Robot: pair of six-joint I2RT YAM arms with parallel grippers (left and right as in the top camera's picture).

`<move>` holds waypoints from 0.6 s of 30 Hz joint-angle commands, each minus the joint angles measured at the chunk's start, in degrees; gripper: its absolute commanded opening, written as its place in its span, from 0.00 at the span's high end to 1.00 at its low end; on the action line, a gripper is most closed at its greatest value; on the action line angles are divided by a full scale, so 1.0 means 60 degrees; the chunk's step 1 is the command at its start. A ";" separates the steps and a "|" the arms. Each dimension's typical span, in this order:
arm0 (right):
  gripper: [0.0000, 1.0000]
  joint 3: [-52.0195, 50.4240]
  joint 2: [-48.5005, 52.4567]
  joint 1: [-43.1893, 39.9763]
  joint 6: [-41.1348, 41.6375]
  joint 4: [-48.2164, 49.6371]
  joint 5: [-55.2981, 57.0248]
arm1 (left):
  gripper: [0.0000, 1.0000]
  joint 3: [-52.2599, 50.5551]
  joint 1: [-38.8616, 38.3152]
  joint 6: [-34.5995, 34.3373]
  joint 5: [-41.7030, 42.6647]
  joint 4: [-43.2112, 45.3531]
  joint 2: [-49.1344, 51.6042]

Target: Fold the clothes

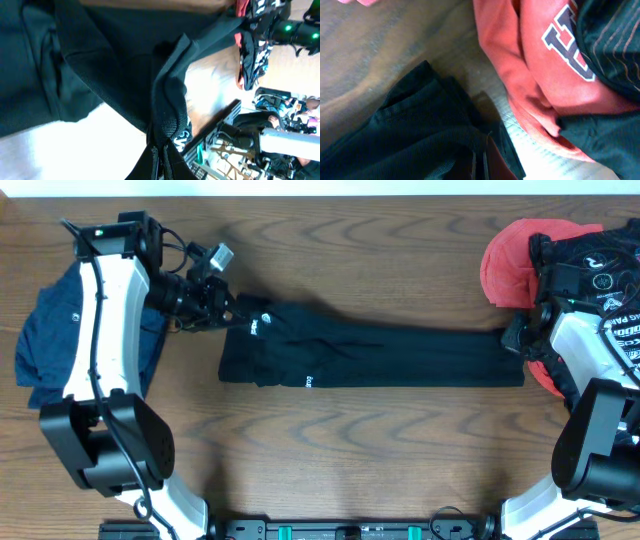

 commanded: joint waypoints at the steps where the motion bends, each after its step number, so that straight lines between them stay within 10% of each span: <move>1: 0.99 0.0135 -0.0248 -0.0135 0.0175 0.0018 0.0481 | 0.94 0.0073 0.0069 0.0266 -0.0565 -0.0131 -0.0098; 18: 0.97 0.0138 -0.1115 -0.0131 0.0164 -0.1162 0.0142 | 0.94 -0.0127 0.0069 -0.0331 -0.1625 -0.0517 -0.0098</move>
